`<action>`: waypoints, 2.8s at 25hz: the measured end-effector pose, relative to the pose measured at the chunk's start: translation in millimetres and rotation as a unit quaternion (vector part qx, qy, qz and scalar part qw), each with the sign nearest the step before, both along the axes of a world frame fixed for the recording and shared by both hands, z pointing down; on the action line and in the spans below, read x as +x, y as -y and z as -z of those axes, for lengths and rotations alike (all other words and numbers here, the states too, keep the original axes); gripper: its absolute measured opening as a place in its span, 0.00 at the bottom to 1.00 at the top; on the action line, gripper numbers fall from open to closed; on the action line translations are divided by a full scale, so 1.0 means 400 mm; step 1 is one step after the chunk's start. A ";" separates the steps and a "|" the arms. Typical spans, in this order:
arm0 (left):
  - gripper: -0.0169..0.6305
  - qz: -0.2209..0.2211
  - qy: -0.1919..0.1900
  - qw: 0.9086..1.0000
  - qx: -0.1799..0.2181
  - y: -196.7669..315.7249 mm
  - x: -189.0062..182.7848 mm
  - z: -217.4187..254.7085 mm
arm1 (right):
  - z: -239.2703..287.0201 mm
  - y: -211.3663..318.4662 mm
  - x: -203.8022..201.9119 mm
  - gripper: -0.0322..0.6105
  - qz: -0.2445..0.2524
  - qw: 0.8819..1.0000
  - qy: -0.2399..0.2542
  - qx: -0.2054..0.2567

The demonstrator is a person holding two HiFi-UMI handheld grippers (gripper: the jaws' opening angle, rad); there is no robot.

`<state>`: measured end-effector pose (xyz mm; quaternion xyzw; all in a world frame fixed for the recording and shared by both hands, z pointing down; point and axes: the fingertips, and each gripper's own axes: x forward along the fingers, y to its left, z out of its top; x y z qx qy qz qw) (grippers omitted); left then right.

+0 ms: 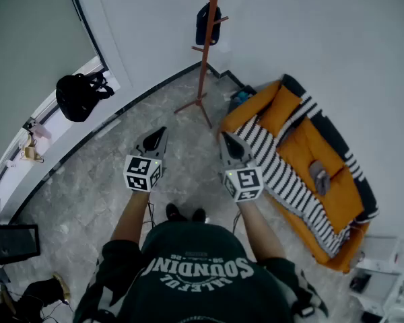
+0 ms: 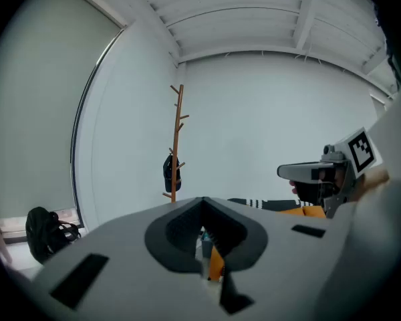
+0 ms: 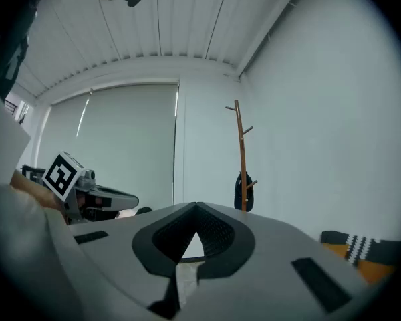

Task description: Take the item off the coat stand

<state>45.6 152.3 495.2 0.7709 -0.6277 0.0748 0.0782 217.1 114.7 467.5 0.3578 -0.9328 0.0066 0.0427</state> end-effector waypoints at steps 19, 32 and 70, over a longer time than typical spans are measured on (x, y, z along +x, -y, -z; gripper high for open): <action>0.03 -0.020 0.006 1.000 0.008 0.002 -0.053 -0.003 | -0.027 -0.004 -0.060 0.05 -0.003 1.000 0.009 -0.010; 0.03 -0.052 -0.001 0.999 0.004 0.012 -0.168 -0.019 | -0.036 -0.014 -0.173 0.05 -0.030 0.999 0.008 -0.015; 0.03 -0.082 0.008 0.997 -0.011 0.514 -0.390 -0.029 | -0.085 0.480 -0.396 0.05 -0.052 0.998 0.005 -0.041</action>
